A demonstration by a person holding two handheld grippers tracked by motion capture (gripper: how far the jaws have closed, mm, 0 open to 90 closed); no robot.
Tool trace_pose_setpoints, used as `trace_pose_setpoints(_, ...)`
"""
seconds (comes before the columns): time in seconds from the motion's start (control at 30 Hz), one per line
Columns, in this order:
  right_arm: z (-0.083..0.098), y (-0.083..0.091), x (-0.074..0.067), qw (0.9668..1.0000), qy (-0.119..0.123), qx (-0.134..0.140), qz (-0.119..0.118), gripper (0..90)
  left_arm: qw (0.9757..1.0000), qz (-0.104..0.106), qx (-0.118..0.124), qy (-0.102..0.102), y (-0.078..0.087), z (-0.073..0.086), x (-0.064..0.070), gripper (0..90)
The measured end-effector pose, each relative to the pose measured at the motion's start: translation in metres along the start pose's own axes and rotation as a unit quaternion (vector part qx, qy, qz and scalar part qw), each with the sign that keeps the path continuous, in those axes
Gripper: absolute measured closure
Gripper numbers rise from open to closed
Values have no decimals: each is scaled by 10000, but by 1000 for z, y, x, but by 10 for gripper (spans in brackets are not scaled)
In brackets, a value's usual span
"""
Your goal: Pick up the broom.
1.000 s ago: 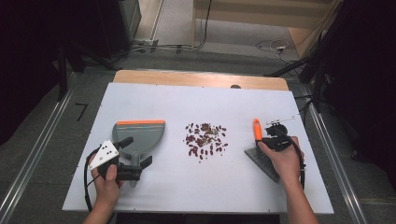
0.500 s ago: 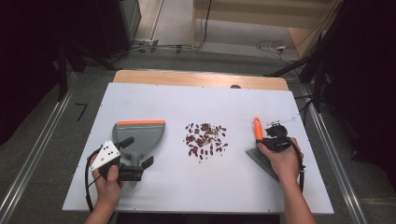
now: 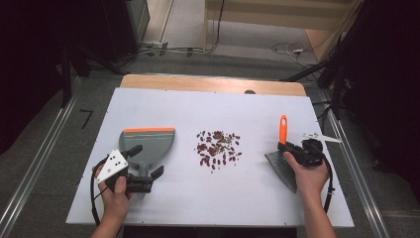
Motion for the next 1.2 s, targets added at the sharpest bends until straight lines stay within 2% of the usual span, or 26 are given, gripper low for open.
trace_pose_setpoints(0.07,-1,6,0,9996,12,291,-62,681,10000,13,-5,-87,-1,-2,4,0)
trace_pose_setpoints(0.2,-2,16,-2,9963,38,832,-212,683,9999,51,-1,-161,-4,-4,9,0)
trace_pose_setpoints(0.3,-6,25,-4,9918,33,1228,-362,686,9998,90,9,-185,-4,-5,11,0)
trace_pose_setpoints(0.37,-8,31,-6,9890,55,1431,-365,688,9997,110,9,-219,-5,-6,12,0)
trace_pose_setpoints(0.57,-18,47,-20,9801,63,1906,-545,690,9996,142,35,-250,-6,-8,15,0)
trace_pose_setpoints(0.73,-27,54,-39,9749,176,2100,-722,691,9995,150,66,-273,-8,-11,20,0)
trace_pose_setpoints(0.8,-29,55,-47,9733,239,2166,-720,690,9995,189,105,-228,-11,-13,23,0)
trace_pose_setpoints(0.97,-32,53,-66,9711,258,2173,-954,691,9993,314,110,-155,-16,-17,28,0)
trace_pose_setpoints(1.03,-32,52,-73,9705,308,2177,-986,691,9993,335,99,-161,-17,-18,29,0)
trace_pose_setpoints(1.2,-33,49,-90,9694,388,2182,-1058,691,9983,550,114,-135,-23,-26,43,0)
Point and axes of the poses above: each handheld gripper's, and its own axes: y roughly backward along the jaws, z roughly out of its underside, x roughly to its right, the point moved 5 cm from there along -y, roughly forward along the jaws, and after that the axes turned 2 degrees about -x, right-handed, at the moved point
